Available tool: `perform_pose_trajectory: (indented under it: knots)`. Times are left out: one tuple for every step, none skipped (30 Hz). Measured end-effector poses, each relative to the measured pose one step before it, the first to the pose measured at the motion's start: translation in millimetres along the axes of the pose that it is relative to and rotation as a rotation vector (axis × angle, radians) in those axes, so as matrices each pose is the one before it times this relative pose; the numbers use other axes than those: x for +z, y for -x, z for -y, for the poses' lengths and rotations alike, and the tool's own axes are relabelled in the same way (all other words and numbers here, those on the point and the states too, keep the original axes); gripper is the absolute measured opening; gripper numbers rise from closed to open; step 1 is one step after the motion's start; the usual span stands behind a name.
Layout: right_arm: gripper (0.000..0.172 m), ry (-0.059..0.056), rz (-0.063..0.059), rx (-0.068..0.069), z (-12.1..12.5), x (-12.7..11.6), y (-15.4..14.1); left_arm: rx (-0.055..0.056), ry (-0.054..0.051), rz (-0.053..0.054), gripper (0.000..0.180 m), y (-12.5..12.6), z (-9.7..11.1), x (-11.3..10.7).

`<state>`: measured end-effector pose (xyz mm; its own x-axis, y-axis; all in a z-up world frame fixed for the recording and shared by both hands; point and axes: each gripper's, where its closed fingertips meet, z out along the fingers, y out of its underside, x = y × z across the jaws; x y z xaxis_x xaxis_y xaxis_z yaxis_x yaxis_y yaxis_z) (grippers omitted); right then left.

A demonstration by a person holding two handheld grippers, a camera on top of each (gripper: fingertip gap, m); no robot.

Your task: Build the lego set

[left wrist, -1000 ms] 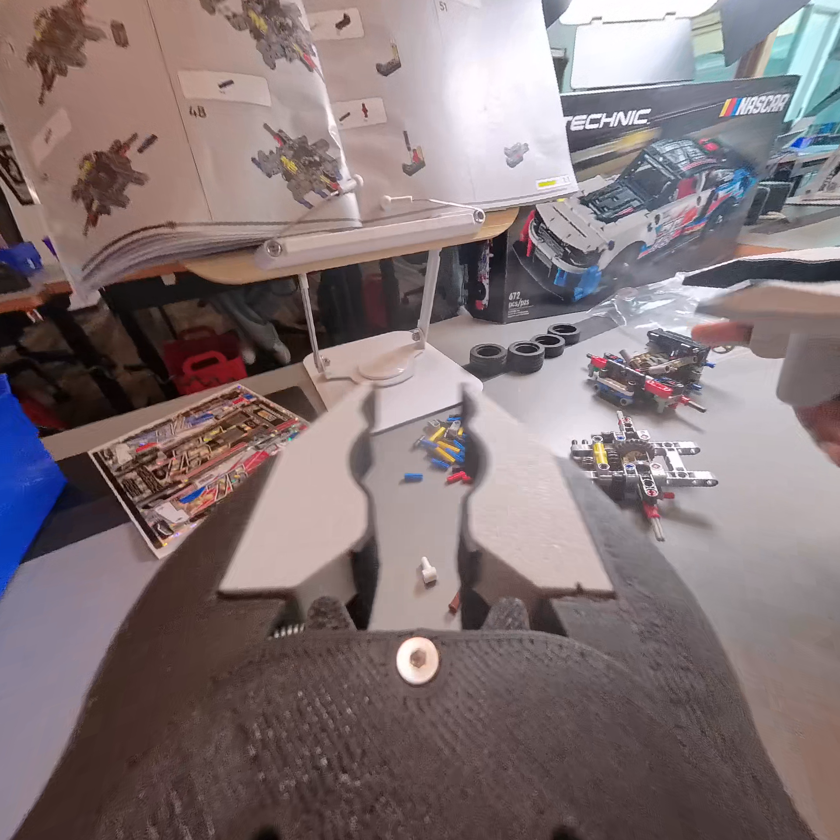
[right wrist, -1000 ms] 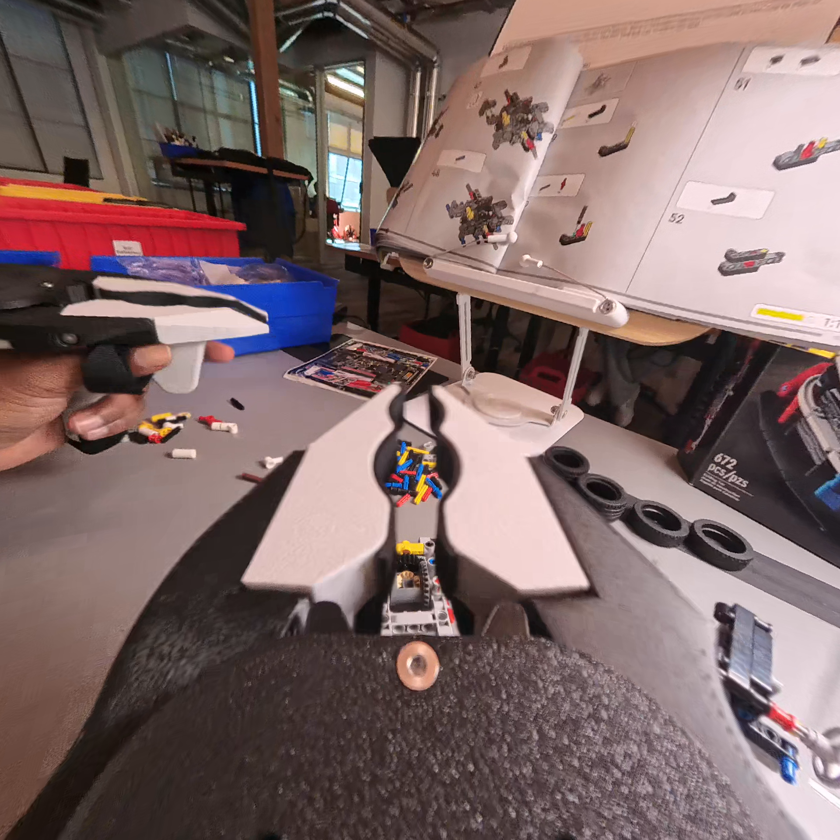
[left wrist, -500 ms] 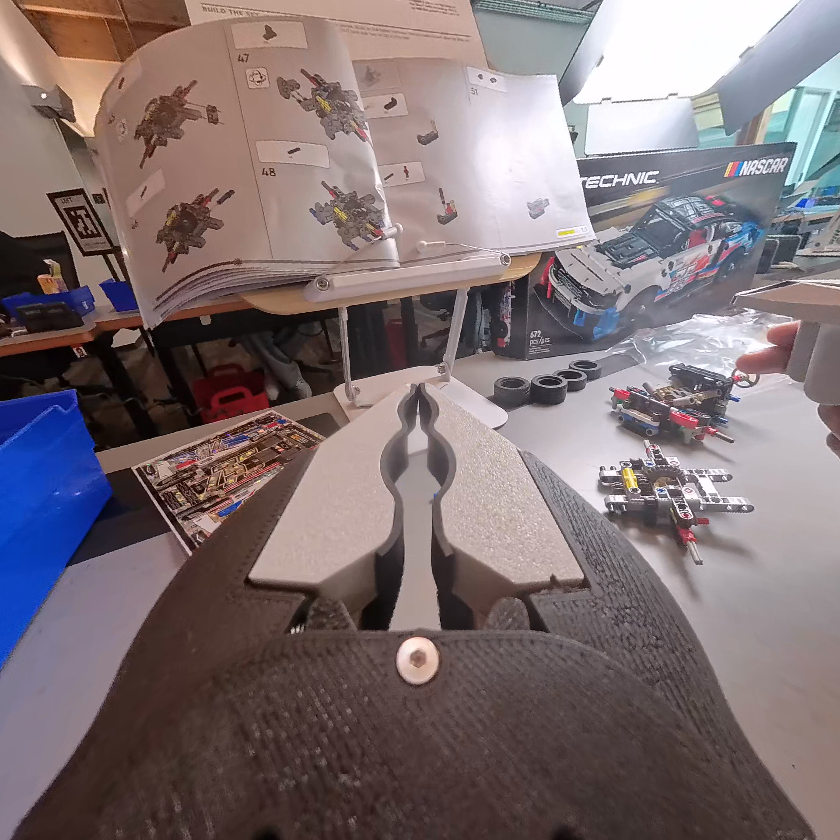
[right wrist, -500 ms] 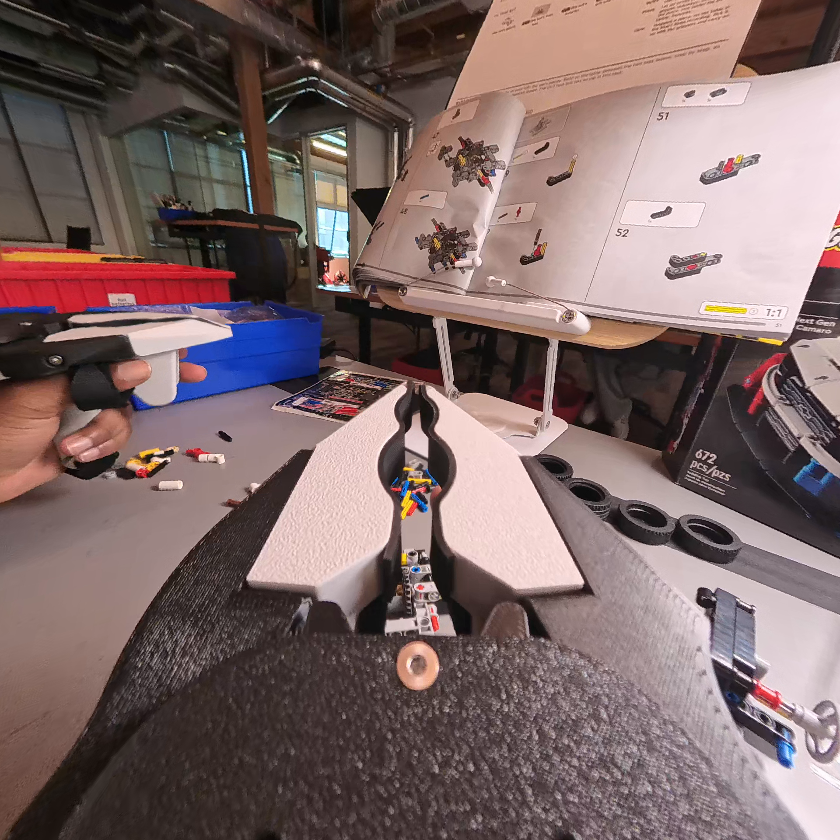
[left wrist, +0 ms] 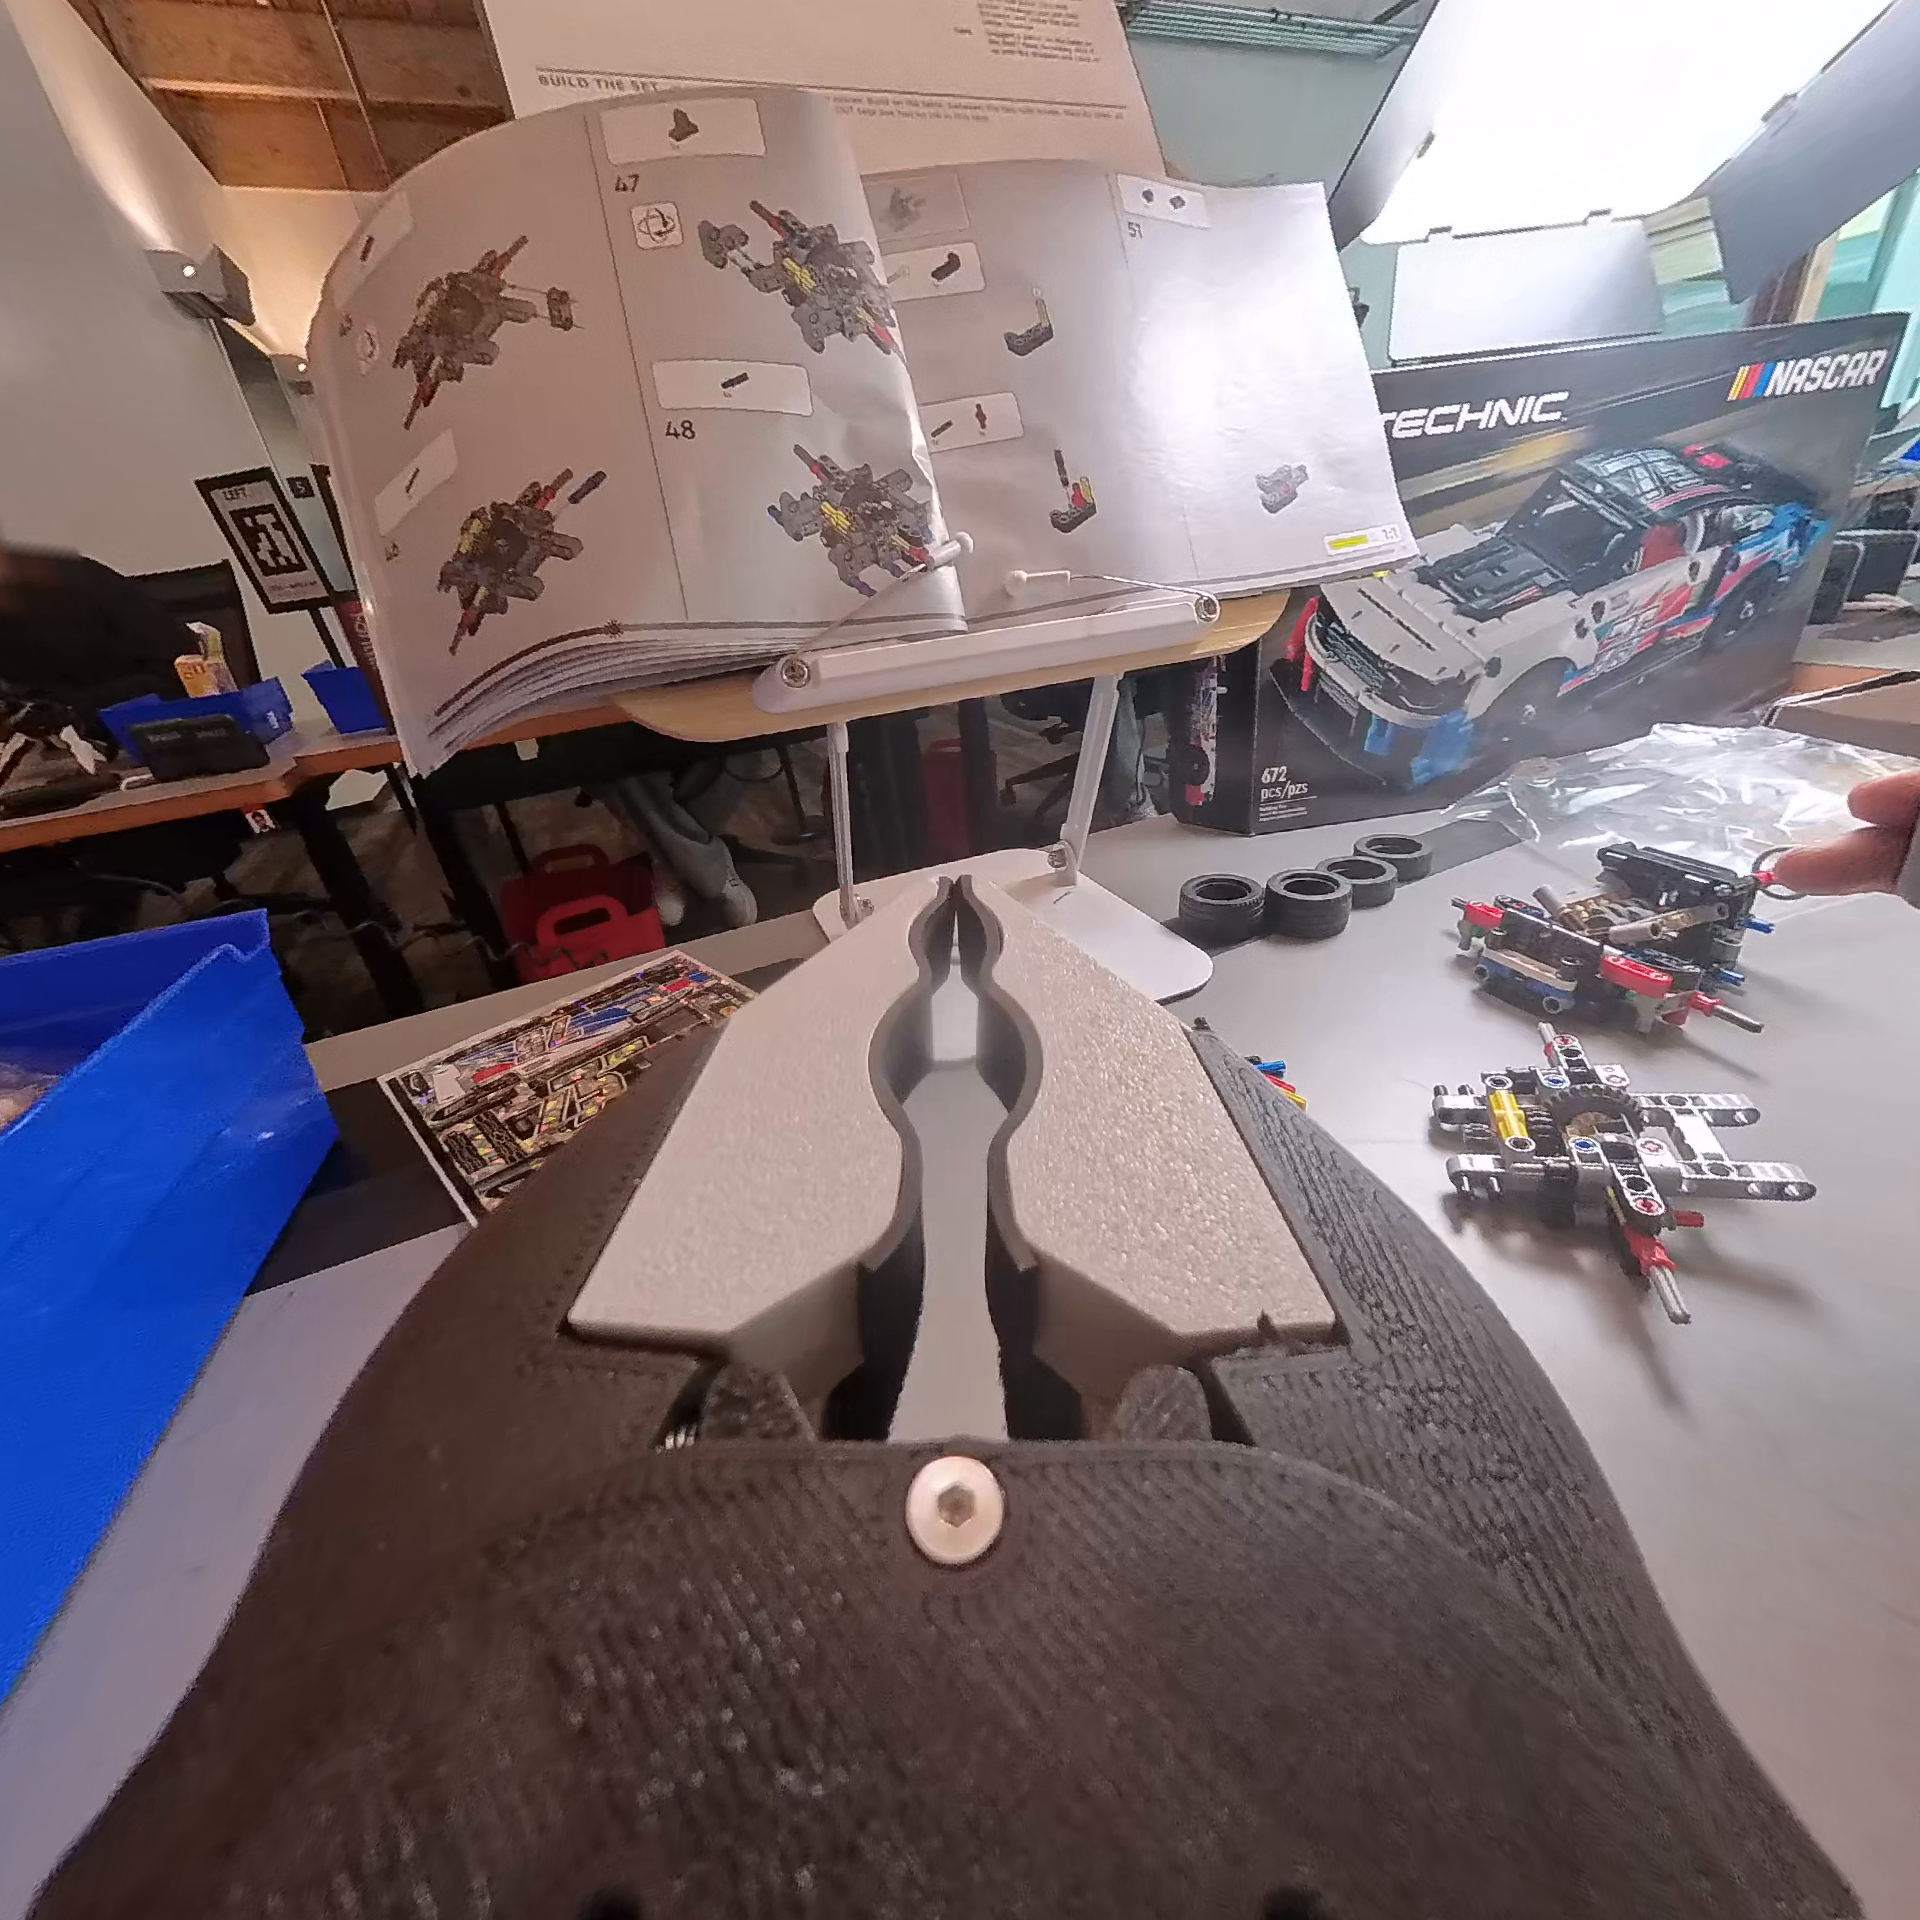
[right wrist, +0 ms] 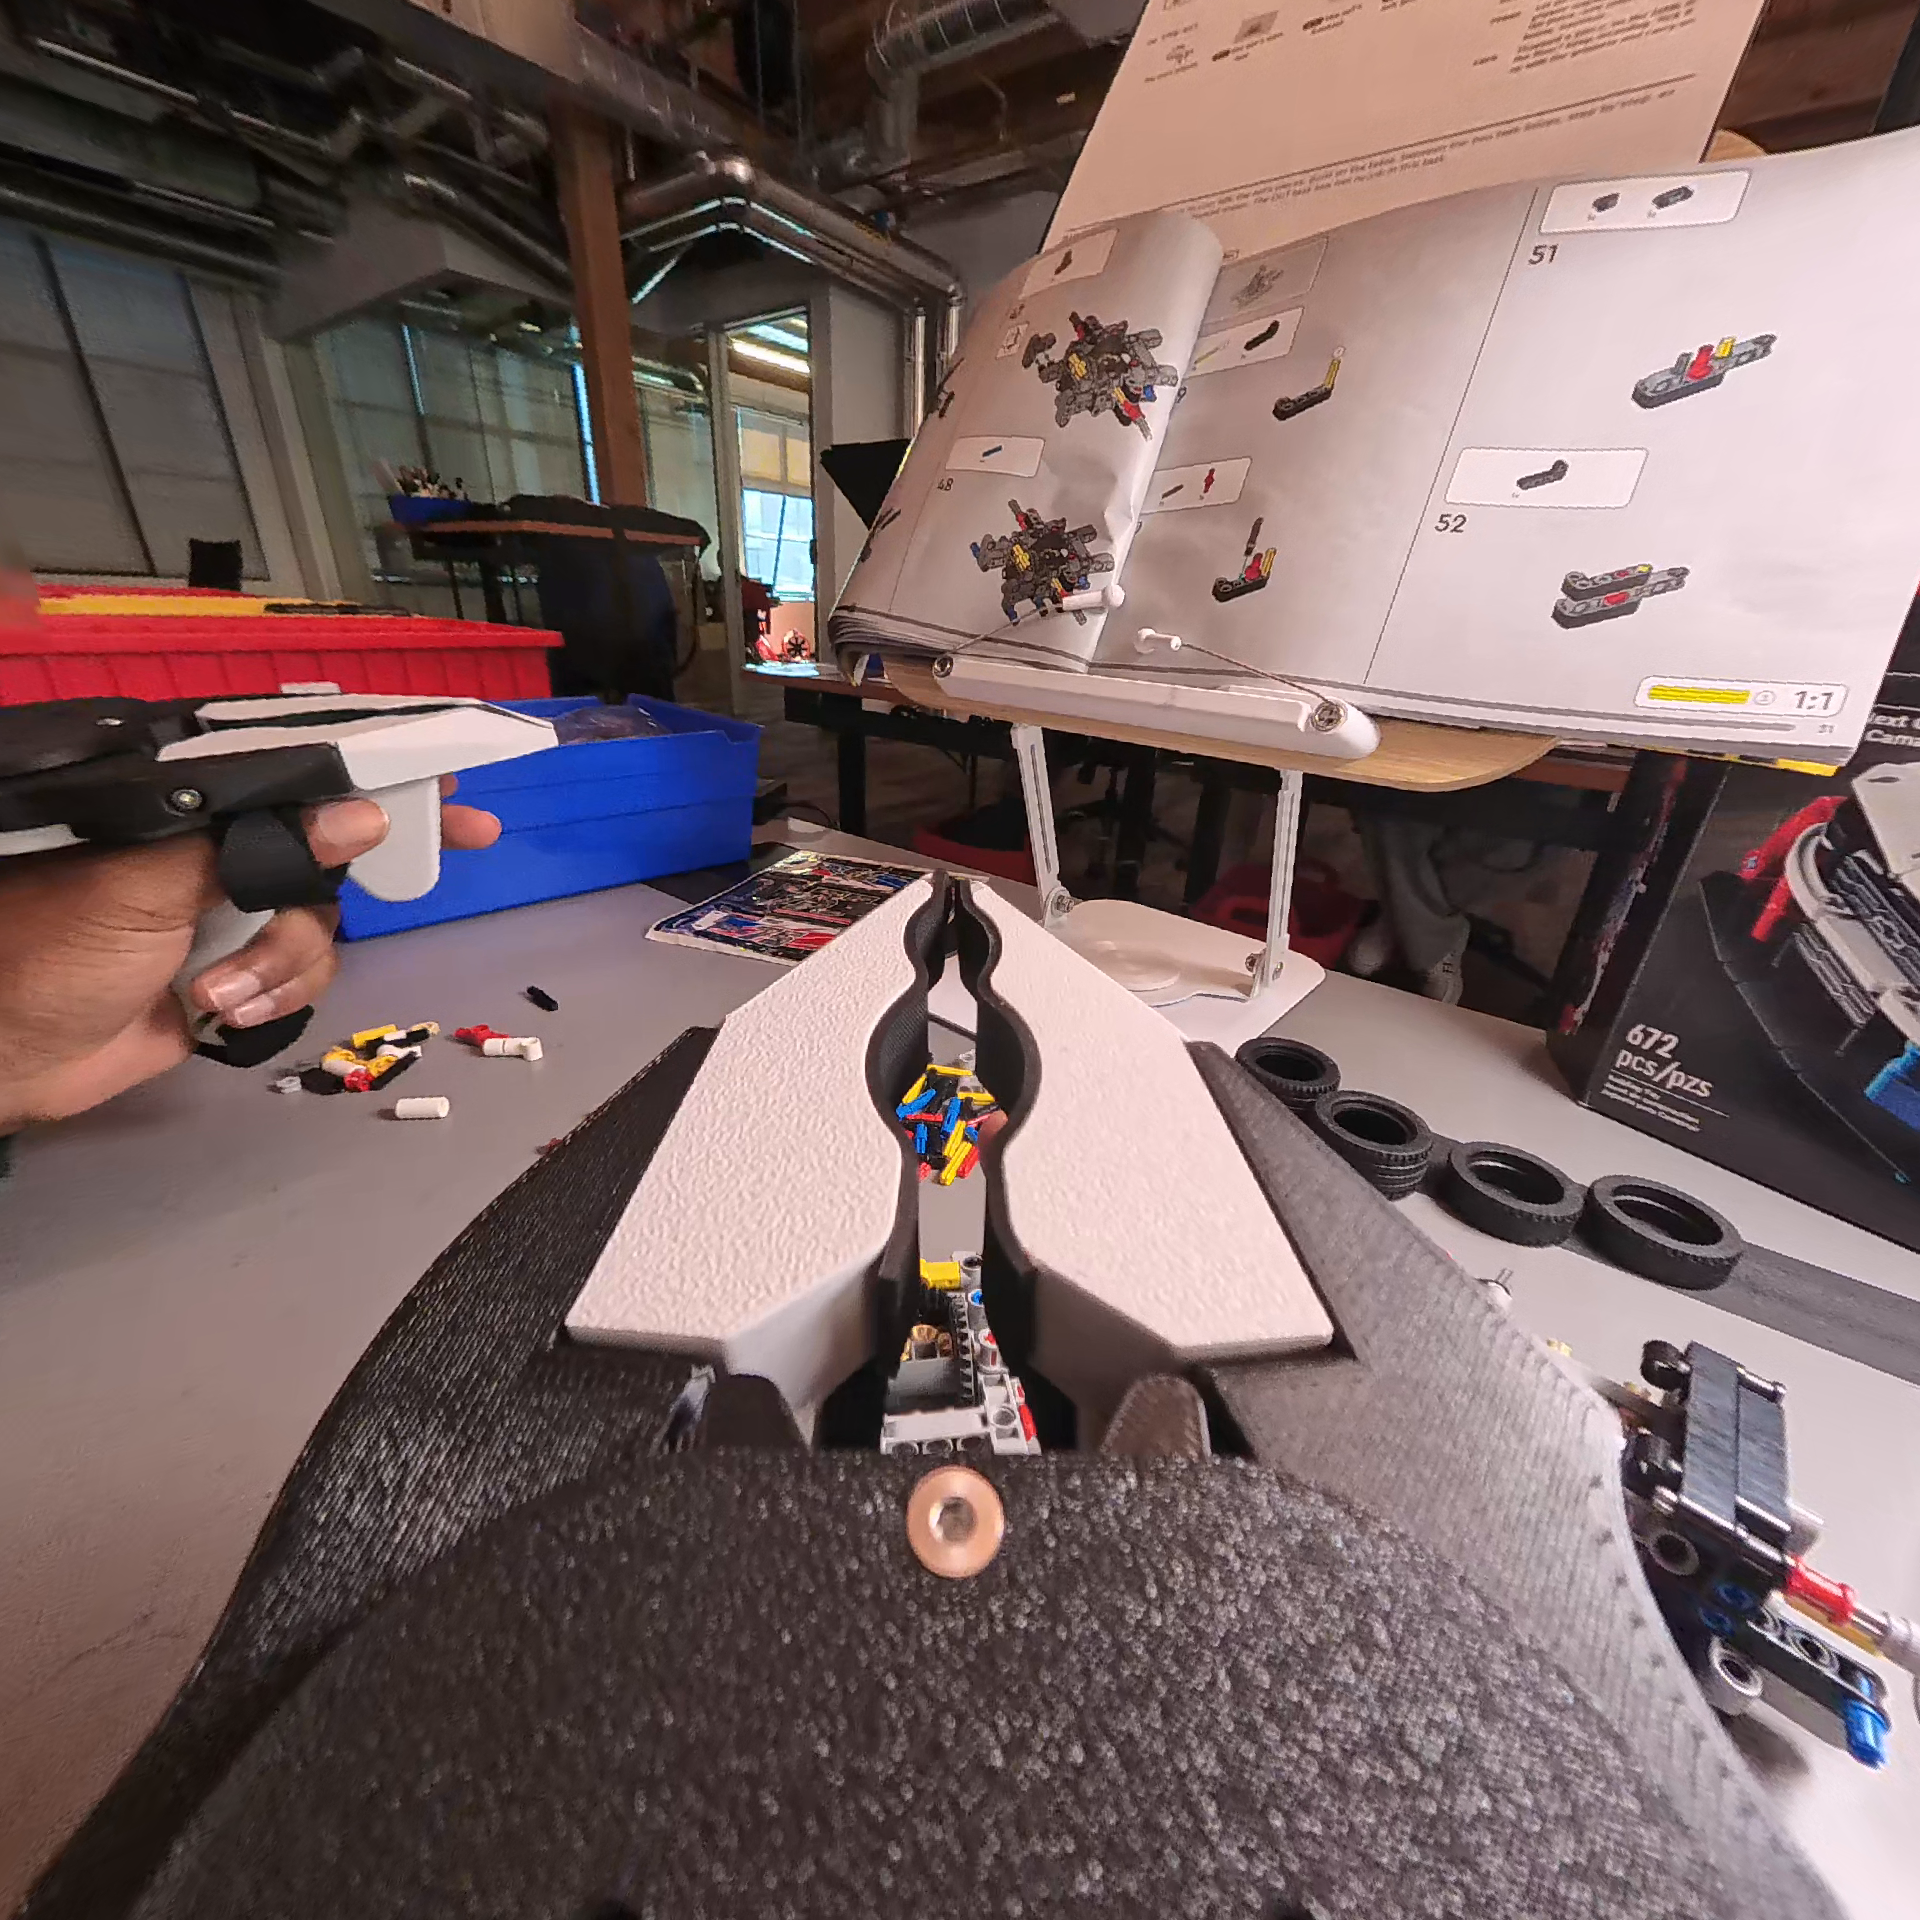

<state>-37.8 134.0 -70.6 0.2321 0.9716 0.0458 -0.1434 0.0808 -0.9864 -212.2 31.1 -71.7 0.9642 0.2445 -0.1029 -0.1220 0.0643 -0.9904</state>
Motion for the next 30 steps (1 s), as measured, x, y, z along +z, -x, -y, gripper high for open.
perform_pose_trajectory:
  knots:
    - [0.0, 0.0002, -0.0008, 0.003, -0.07, 0.1, -0.38, -0.0007, 0.0017, 0.0024, 0.0, 0.93, -0.23, 0.25]
    - [0.0, -0.0007, -0.0004, 0.0016, 0.09, 0.02, -0.26, -0.0024, 0.0016, 0.0024, 0.0, 0.96, -0.55, 0.27]
    - [0.0, 0.0027, 0.0012, -0.0007, -0.53, 0.13, 0.0, -0.004, 0.0024, 0.001, 0.0, 0.78, -0.79, 0.45]
    - [0.0, 0.0035, -0.0009, -0.0024, -0.85, 0.11, -0.29, -0.0042, 0.0032, 0.0002, 0.0, 0.62, -0.9, 0.6]
    - [0.0, 0.0011, -0.0019, -0.0019, -0.47, 0.0, -0.46, -0.0023, 0.0015, 0.0017, 0.0, 0.75, -0.52, 0.36]
    - [0.0, 0.0018, 0.0003, 0.0, -0.48, 0.06, 0.0, -0.0005, 0.0003, 0.0014, 0.0, 0.61, -0.19, 0.19]
    - [0.0, 0.0031, 0.0018, 0.0013, -0.63, 0.31, 0.18, -0.0004, 0.0002, 0.0006, 0.0, 0.42, 0.02, 0.19]
    - [0.0, 0.0028, 0.0004, -0.0006, -0.55, 0.2, 0.01, -0.0008, -0.0005, 0.001, 0.0, 0.52, 0.24, 0.05]
    - [0.0, 0.0008, -0.0012, -0.0033, -0.12, 0.07, -0.07, -0.0007, -0.0011, 0.0016, 0.0, 0.63, 0.41, 0.0]
    - [0.0, 0.0005, -0.0007, -0.0022, -0.16, -0.02, 0.07, -0.0007, -0.0008, 0.0021, 0.0, 0.83, 0.37, -0.09]
    - [0.0, 0.0004, 0.0008, 0.0006, -0.06, 0.05, 0.27, -0.0006, -0.0013, 0.0029, 0.0, 0.89, 0.65, -0.16]
    - [0.0, -0.0001, -0.0002, 0.0012, 0.01, 0.08, 0.18, -0.0005, -0.0018, 0.0035, 0.0, 1.01, 0.74, -0.21]
    - [0.0, 0.0, -0.0005, 0.0005, -0.1, 0.03, 0.19, 0.0001, -0.0015, 0.0036, 0.0, 0.99, 0.9, -0.24]
    - [0.0, 0.0014, -0.0003, -0.0001, -0.31, 0.11, 0.32, 0.0015, -0.0015, 0.0039, 0.0, 0.99, 0.81, -0.17]
    - [0.0, 0.0023, -0.001, -0.0012, -0.55, 0.2, 0.29, 0.0023, -0.0016, 0.0034, 0.0, 0.89, 0.83, -0.19]
    - [0.0, 0.002, -0.0004, -0.0031, -0.3, 0.23, 0.34, 0.0011, -0.0012, 0.0027, 0.0, 0.89, 0.65, -0.18]
    - [0.0, 0.0023, -0.0003, -0.0035, -0.16, 0.28, 0.12, -0.0007, -0.0012, 0.0026, 0.0, 0.87, 0.56, -0.25]
    - [0.0, 0.0013, -0.0046, -0.0027, 0.26, 0.38, -0.87, 0.0, -0.0011, 0.0024, 0.0, 0.87, 0.64, -0.15]
    - [0.0, 0.004, -0.0097, -0.0041, 0.32, 0.49, -2.26, 0.0031, -0.0005, 0.0018, 0.0, 0.57, 0.58, -0.11]
    - [0.0, 0.003, -0.0072, -0.0017, 0.8, 0.59, -2.49, 0.0066, -0.0005, 0.0026, 0.0, 0.65, 0.71, -0.18]
    - [0.0, 0.0013, -0.0029, 0.001, 1.22, 0.47, -2.6, 0.0083, -0.0006, 0.0043, 0.0, 1.07, 0.75, -0.37]
    - [0.0, 0.0041, -0.0091, -0.0011, 1.2, 0.42, -4.02, 0.0042, -0.0007, 0.0046, 0.0, 1.33, 0.41, -0.44]
    - [0.0, 0.0032, -0.0159, -0.0063, 1.6, 0.53, -5.76, -0.0031, -0.0004, 0.0032, 0.0, 1.3, -0.02, -0.38]
    - [0.0, -0.0009, -0.0131, -0.0075, 2.82, 0.8, -6.38, -0.007, 0.0009, 0.0018, 0.0, 1.15, -0.26, -0.17]
    - [0.0, 0.0037, -0.0065, -0.009, 3.08, 2.04, -6.69, -0.0052, 0.0016, 0.0016, 0.0, 1.1, -0.35, -0.05]
    - [0.0, 0.0152, -0.0125, -0.0132, 2.82, 3.29, -9.26, -0.0011, 0.0005, 0.0022, 0.0, 0.87, 0.08, -0.03]
    - [0.004, 0.0103, -0.0193, -0.0174, 4.05, 3.82, -11.9, -0.0001, 0.0001, 0.001, 0.0, 0.59, 0.15, -0.06]
    - [0.004, 0.0058, -0.0122, -0.0132, 4.81, 4.62, -12.78, -0.0021, 0.0011, -0.0004, 0.0, 0.23, 0.1, -0.03]
    - [0.006, 0.0117, -0.0186, -0.007, 4.18, 5.55, -14.86, -0.0022, 0.0013, -0.0003, 0.001, 0.01, -0.3, -0.14]
    - [0.008, 0.0128, -0.0281, -0.0218, 4.33, 6.51, -15.97, 0.0008, 0.0019, 0.0004, 0.001, -0.17, -0.62, -0.35]
